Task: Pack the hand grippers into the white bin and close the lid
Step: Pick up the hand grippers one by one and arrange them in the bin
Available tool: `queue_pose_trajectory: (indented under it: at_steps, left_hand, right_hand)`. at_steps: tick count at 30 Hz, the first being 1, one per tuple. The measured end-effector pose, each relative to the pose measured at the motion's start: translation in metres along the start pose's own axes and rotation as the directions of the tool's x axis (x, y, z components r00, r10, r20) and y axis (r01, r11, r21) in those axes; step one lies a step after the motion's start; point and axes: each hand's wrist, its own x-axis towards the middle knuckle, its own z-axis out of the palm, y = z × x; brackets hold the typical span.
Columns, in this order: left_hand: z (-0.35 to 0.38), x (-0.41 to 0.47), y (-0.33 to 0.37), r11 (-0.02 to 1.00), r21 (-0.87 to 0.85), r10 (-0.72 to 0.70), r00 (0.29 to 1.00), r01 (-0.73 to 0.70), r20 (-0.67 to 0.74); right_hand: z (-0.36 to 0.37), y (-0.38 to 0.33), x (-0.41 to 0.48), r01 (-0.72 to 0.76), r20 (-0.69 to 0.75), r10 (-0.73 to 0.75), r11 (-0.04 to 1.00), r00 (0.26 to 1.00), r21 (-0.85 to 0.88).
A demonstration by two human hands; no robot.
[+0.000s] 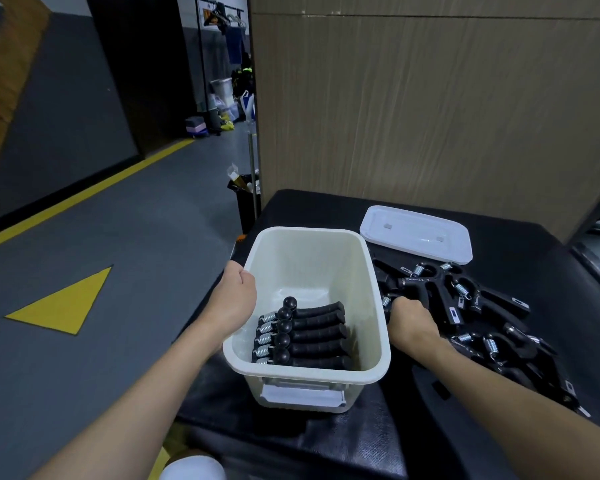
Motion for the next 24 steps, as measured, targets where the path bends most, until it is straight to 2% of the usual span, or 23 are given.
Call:
queue_pose_trajectory:
  at_steps: [4, 7, 11, 15, 19, 24]
  left_hand:
    - [-0.001, -0.001, 0.0, 1.0, 0.003, 0.006, 1.0, -0.006, 0.001]
    - [-0.001, -0.001, 0.001, 1.0, 0.008, 0.005, 1.0, -0.005, 0.005]
    - [0.0, -0.001, 0.001, 1.0, 0.005, 0.009, 1.0, -0.009, -0.006]
    - [-0.001, -0.001, 0.001, 1.0, 0.007, 0.005, 1.0, -0.005, -0.006]
    - [0.0, -0.001, 0.002, 1.0, 0.007, -0.008, 1.0, 0.008, -0.012]
    - [-0.002, -0.002, 0.003, 1.0, -0.022, -0.018, 1.0, 0.018, 0.011]
  right_hand:
    - [-0.014, 0.004, 0.008, -0.111, -0.029, 0.123, 0.955, 0.992, 0.277]
    - [-0.04, 0.008, 0.011, -0.104, -0.044, 0.137, 0.891, 0.99, 0.442]
    - [-0.093, 0.004, 0.002, 0.101, -0.116, -0.041, 0.811, 0.992, 0.576]
    - [-0.139, -0.012, -0.012, 0.255, -0.071, -0.281, 0.699, 0.957, 0.668]
    - [-0.161, -0.04, -0.021, 0.368, -0.064, -0.436, 0.661, 0.898, 0.654]
    - [-0.16, -0.084, -0.015, 0.472, 0.027, -0.553, 0.735, 0.833, 0.487]
